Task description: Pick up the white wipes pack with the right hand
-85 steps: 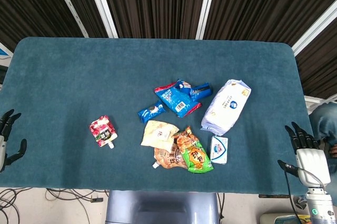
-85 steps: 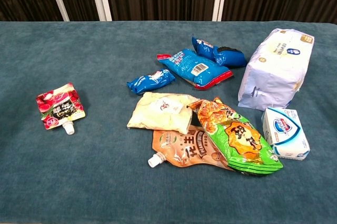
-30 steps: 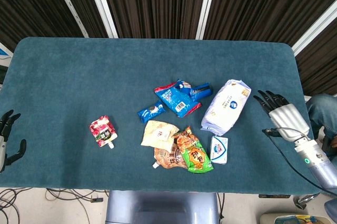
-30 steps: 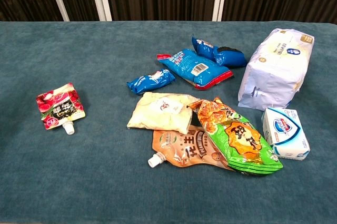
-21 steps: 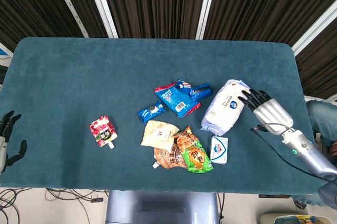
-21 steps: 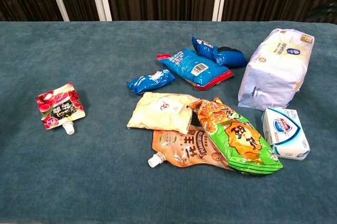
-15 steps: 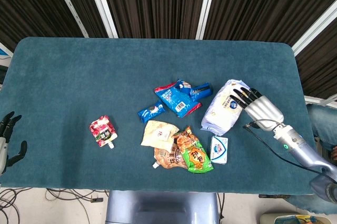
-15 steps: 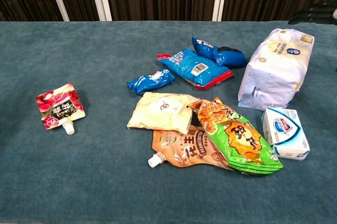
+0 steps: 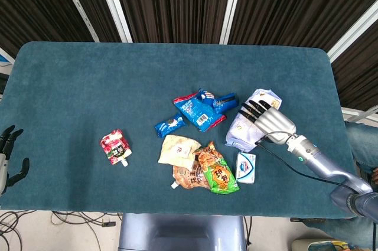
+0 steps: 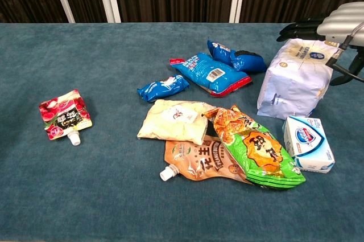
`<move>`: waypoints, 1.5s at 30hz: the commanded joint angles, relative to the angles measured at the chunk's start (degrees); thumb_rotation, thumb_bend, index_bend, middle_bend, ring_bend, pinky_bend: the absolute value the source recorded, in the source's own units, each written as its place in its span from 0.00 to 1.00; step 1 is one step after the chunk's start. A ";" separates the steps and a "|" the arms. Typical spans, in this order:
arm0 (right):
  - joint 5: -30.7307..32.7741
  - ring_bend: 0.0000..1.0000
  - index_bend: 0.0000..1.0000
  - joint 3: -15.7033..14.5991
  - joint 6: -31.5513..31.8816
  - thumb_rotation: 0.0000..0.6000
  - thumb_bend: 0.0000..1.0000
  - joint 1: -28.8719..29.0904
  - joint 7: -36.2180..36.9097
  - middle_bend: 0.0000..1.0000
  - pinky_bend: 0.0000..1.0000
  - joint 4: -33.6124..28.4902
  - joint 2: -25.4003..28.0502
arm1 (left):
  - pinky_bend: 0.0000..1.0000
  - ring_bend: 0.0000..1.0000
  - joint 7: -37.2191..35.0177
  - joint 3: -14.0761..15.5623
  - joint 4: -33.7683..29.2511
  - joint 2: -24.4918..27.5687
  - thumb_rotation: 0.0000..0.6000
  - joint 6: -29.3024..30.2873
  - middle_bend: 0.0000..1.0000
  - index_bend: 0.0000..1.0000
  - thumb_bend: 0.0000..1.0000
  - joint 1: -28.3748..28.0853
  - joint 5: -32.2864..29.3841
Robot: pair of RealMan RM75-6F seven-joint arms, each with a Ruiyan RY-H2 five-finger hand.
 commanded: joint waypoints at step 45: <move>10.25 0.39 0.51 -1.23 -12.87 1.00 0.35 6.28 -14.22 0.45 0.19 -9.14 0.98 | 0.07 0.12 -0.11 -0.37 -0.24 0.05 1.00 -0.46 0.05 0.12 0.46 0.11 -1.12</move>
